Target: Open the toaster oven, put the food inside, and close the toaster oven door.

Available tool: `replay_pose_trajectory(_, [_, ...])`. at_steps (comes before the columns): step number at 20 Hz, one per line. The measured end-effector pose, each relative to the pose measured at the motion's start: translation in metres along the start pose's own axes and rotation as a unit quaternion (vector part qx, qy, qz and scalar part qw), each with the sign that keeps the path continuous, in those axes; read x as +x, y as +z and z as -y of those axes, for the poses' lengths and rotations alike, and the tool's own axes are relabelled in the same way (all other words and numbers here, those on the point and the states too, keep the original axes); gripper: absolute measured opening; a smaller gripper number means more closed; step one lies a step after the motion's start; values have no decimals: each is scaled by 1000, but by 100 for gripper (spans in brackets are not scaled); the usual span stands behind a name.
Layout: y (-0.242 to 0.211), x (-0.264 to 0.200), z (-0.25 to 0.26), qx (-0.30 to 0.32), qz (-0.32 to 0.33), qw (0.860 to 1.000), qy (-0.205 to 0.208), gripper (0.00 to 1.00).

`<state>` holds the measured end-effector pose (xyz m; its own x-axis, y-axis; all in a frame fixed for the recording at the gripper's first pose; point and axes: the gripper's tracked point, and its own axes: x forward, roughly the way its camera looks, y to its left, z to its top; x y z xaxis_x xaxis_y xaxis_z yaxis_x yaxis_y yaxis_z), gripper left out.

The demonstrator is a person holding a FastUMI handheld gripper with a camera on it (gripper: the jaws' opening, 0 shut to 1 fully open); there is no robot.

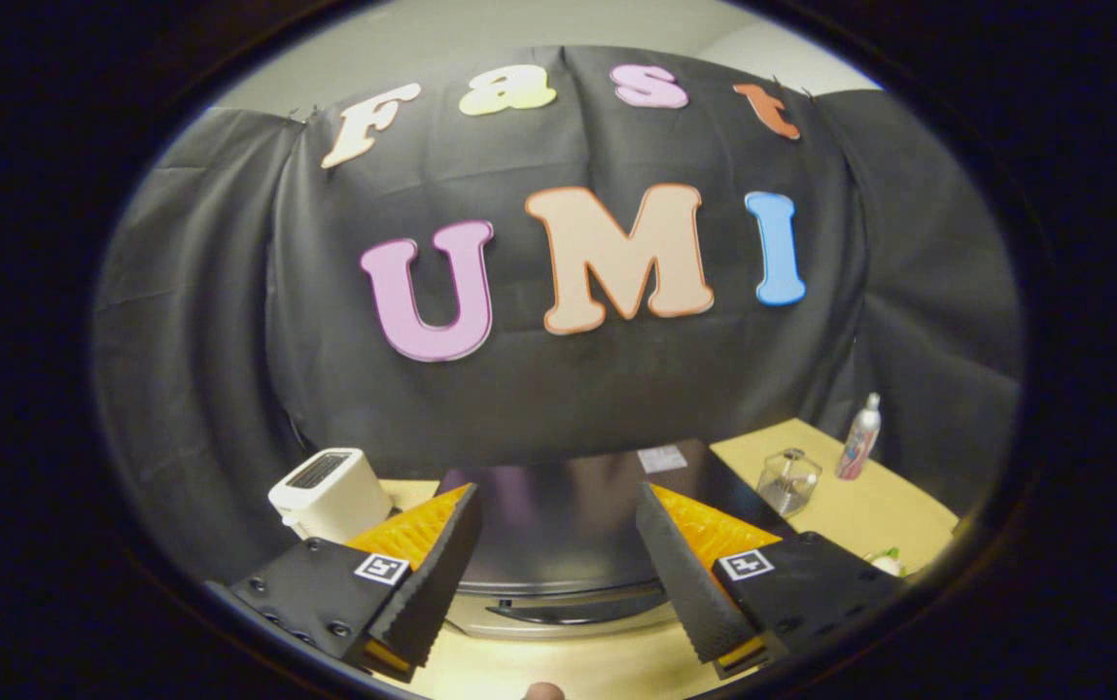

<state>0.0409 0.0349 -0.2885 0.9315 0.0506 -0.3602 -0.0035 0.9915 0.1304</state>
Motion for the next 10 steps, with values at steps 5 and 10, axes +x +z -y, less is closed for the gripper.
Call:
replay_pose_trajectory(5, [-60, 22, 15, -7, -57, 998, -16, 99])
replay_pose_trajectory(10, [-69, 29, 21, -17, -55, 998, -27, 99])
